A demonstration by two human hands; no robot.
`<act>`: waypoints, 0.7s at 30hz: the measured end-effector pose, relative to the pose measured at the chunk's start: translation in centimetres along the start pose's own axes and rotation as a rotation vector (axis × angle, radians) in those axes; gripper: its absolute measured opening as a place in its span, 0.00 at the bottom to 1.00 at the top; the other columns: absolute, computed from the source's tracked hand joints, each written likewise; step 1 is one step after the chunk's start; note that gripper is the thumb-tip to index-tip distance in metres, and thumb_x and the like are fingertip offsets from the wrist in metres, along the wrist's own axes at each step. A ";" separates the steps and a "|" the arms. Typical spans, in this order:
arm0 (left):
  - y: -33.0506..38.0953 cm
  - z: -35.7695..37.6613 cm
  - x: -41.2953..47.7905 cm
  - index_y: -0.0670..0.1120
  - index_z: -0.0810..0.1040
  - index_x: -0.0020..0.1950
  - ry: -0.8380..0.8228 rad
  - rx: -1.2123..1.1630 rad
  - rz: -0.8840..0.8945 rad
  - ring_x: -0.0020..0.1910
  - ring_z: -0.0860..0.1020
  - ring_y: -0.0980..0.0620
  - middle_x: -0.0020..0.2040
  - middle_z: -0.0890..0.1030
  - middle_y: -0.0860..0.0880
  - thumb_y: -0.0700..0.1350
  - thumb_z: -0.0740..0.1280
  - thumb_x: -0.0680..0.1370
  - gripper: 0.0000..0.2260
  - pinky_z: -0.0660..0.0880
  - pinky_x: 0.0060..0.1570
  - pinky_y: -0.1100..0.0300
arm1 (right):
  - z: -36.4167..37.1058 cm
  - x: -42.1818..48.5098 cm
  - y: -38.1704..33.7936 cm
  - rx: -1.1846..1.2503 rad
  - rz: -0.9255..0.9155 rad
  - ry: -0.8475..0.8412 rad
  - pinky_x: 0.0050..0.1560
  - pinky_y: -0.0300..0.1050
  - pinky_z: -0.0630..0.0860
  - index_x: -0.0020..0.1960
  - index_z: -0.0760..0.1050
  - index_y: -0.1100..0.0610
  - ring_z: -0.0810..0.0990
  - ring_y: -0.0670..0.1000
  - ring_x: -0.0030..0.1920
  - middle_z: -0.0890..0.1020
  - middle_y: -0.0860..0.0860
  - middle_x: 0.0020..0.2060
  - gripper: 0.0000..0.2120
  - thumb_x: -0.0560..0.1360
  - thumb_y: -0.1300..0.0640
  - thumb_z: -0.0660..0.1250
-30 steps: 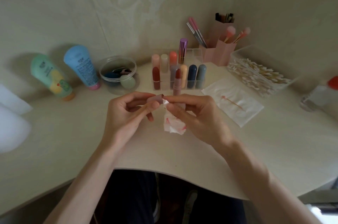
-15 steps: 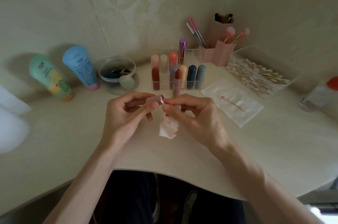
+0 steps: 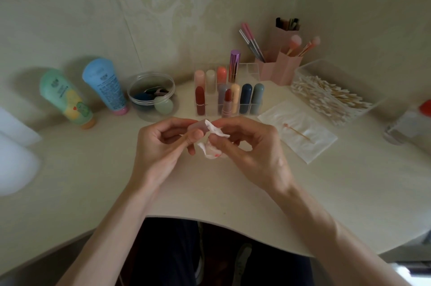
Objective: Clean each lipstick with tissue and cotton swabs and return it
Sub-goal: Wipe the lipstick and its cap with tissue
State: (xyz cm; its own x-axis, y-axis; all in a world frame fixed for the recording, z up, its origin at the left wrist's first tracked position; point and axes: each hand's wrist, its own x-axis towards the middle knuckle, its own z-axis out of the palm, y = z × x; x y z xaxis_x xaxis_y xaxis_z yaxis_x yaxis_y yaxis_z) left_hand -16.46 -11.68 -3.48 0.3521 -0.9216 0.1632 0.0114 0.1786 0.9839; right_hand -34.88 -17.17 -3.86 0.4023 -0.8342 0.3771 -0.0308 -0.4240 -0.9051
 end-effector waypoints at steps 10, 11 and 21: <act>0.0 -0.1 -0.1 0.37 0.85 0.52 -0.051 0.037 0.006 0.32 0.80 0.50 0.43 0.88 0.45 0.40 0.76 0.71 0.11 0.80 0.40 0.63 | 0.4 -0.5 0.9 -0.170 -0.121 0.000 0.43 0.33 0.73 0.58 0.86 0.57 0.80 0.43 0.40 0.83 0.46 0.43 0.12 0.75 0.65 0.76; -0.1 0.0 -0.1 0.37 0.85 0.51 -0.049 0.039 0.006 0.32 0.80 0.50 0.42 0.88 0.45 0.40 0.76 0.71 0.11 0.79 0.40 0.63 | 0.4 -0.4 0.8 -0.140 -0.110 -0.003 0.43 0.32 0.72 0.57 0.87 0.58 0.80 0.43 0.39 0.83 0.46 0.43 0.11 0.75 0.66 0.76; 0.0 0.1 -0.2 0.43 0.86 0.56 -0.159 0.119 -0.048 0.31 0.78 0.55 0.39 0.86 0.52 0.46 0.64 0.83 0.12 0.69 0.33 0.71 | 0.3 -0.3 0.5 -0.125 -0.103 0.052 0.45 0.31 0.72 0.54 0.87 0.59 0.82 0.44 0.44 0.84 0.45 0.43 0.08 0.76 0.67 0.76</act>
State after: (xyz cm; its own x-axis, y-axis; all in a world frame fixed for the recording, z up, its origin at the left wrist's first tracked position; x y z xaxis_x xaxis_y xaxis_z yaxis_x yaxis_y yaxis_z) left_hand -16.62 -11.53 -3.48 0.2017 -0.9726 0.1158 -0.0894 0.0995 0.9910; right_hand -34.76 -17.02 -4.50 0.3610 -0.7998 0.4796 -0.1070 -0.5464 -0.8307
